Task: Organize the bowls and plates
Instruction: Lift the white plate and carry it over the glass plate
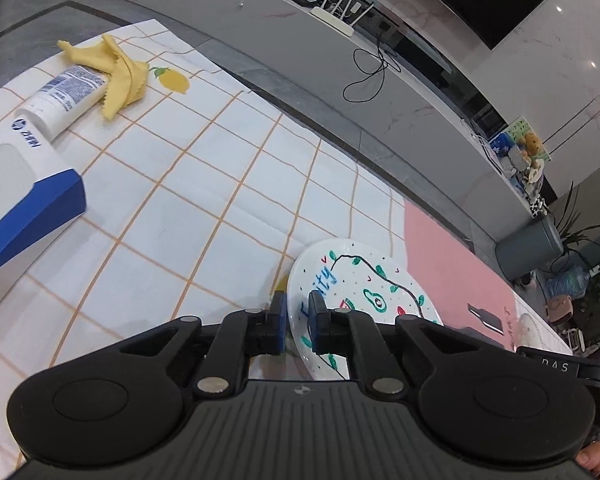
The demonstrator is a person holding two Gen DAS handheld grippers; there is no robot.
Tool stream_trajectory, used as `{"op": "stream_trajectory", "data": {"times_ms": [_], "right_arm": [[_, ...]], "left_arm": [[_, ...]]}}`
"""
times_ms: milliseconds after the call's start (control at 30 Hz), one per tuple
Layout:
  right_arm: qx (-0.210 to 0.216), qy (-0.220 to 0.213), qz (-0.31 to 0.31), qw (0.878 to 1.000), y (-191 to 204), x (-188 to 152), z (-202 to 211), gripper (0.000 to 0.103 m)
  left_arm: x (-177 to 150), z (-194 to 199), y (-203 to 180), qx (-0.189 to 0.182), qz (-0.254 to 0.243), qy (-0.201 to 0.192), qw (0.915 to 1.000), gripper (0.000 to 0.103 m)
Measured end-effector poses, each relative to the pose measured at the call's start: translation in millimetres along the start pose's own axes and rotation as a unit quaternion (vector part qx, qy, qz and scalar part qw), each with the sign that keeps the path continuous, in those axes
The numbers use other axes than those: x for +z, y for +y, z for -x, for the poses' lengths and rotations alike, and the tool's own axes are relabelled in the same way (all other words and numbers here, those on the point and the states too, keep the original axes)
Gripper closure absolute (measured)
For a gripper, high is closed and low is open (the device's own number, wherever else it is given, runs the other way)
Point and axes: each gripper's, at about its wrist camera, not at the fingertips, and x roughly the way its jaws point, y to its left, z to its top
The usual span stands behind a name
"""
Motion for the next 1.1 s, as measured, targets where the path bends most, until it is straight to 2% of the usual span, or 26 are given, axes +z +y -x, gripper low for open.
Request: {"op": "stream_trajectory", "data": {"times_ms": [267, 533, 867, 1100], "right_arm": [[0.010, -0.011, 0.004, 1.000, 9.5, -13.1, 43.4, 0.097], [0.034, -0.041, 0.016, 0.998, 8.5, -35.5, 125.5, 0.096], [0.061, -0.088, 0.023, 0.994, -17.3, -76.0, 249.4, 0.096], [0.057, -0.113, 0.030, 0.991, -47.0, -111.9, 314.8, 0.096]], "left_arm": [[-10.2, 45.9, -27.8, -0.023, -0.002, -0.012, 0.9997, 0.091], [-36.7, 106.5, -80.2, -0.054, -0.022, -0.043, 0.9974, 0.091], [-103.4, 166.4, -151.3, -0.087, -0.048, -0.071, 0.9925, 0.091], [-158.9, 173.4, -173.8, -0.102, -0.043, -0.063, 0.9919, 0.091]]}}
